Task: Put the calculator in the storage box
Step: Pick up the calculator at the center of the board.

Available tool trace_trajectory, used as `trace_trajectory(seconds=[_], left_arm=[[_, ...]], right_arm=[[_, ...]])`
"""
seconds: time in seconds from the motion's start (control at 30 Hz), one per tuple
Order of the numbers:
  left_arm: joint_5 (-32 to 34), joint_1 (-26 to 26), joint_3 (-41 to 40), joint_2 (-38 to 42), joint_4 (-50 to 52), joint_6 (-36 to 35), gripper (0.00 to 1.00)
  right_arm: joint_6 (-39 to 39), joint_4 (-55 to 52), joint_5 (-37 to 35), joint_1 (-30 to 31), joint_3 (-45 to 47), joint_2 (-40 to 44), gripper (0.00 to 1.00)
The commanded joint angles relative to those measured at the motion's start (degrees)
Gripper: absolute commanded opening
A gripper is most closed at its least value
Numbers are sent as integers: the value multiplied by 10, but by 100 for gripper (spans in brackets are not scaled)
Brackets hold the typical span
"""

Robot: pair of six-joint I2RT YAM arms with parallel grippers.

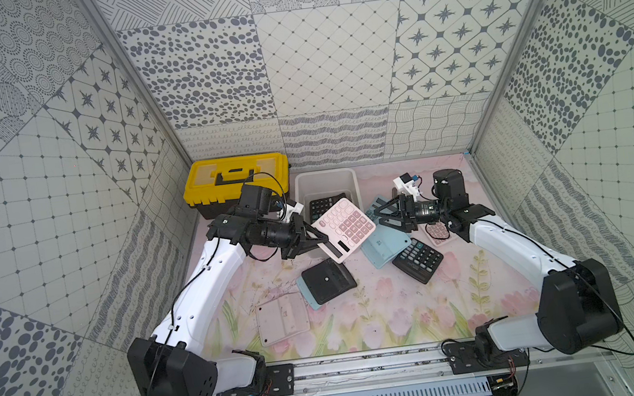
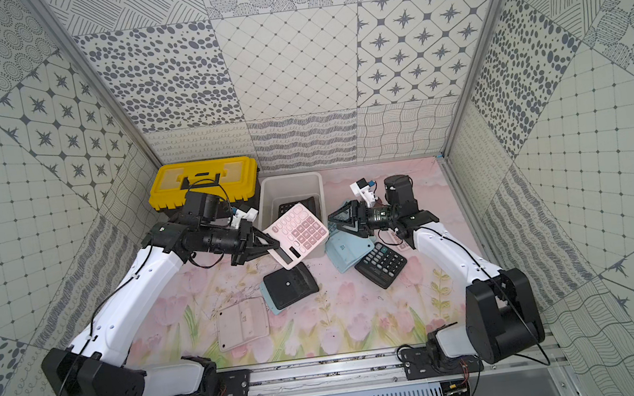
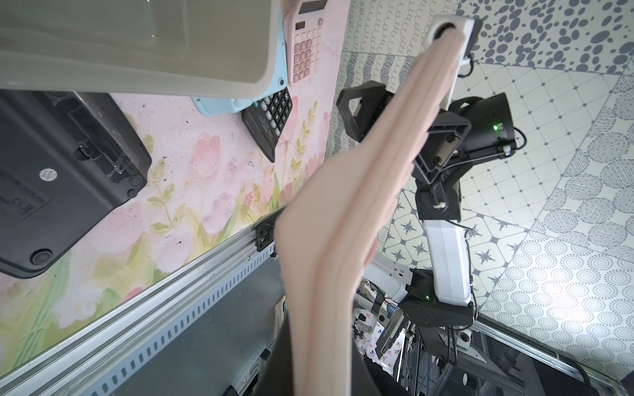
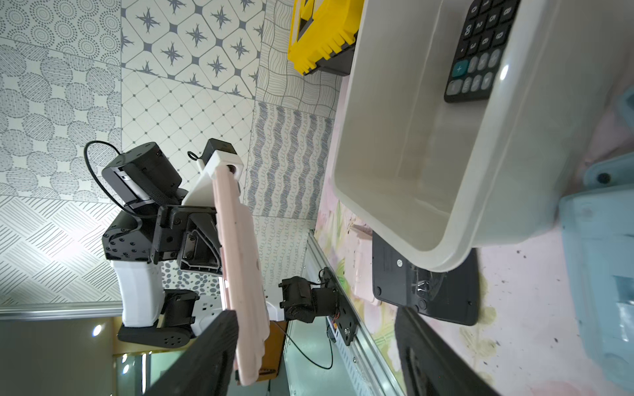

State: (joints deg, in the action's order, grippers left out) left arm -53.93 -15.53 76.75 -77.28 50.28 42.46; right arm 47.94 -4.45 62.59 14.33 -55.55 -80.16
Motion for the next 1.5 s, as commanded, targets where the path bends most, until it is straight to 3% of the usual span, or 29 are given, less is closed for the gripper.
trace_trajectory(seconds=[0.0, 0.67, 0.8, 0.97, 1.3, 1.37, 1.47], left_arm=[[-82, 7, -1, -4, -4, -29, 0], [-66, 7, -5, -17, 3, -35, 0], [-65, 7, -4, -18, 6, -36, 0], [-56, 7, 5, -22, 24, -47, 0], [-63, 10, 10, -30, 25, -52, 0], [-62, 12, 10, -29, 24, -51, 10], [-50, 22, 11, -20, 24, -47, 33]], right_arm=[[42, 89, 56, 9, -24, -15, 76], [63, 134, 82, 64, -57, -50, 65], [60, 134, 86, 71, -57, -52, 56], [55, 136, 86, 74, -53, -49, 34], [52, 136, 88, 74, -46, -42, 12], [52, 136, 84, 74, -43, -38, 7], [53, 135, 73, 73, -42, -33, 2]])
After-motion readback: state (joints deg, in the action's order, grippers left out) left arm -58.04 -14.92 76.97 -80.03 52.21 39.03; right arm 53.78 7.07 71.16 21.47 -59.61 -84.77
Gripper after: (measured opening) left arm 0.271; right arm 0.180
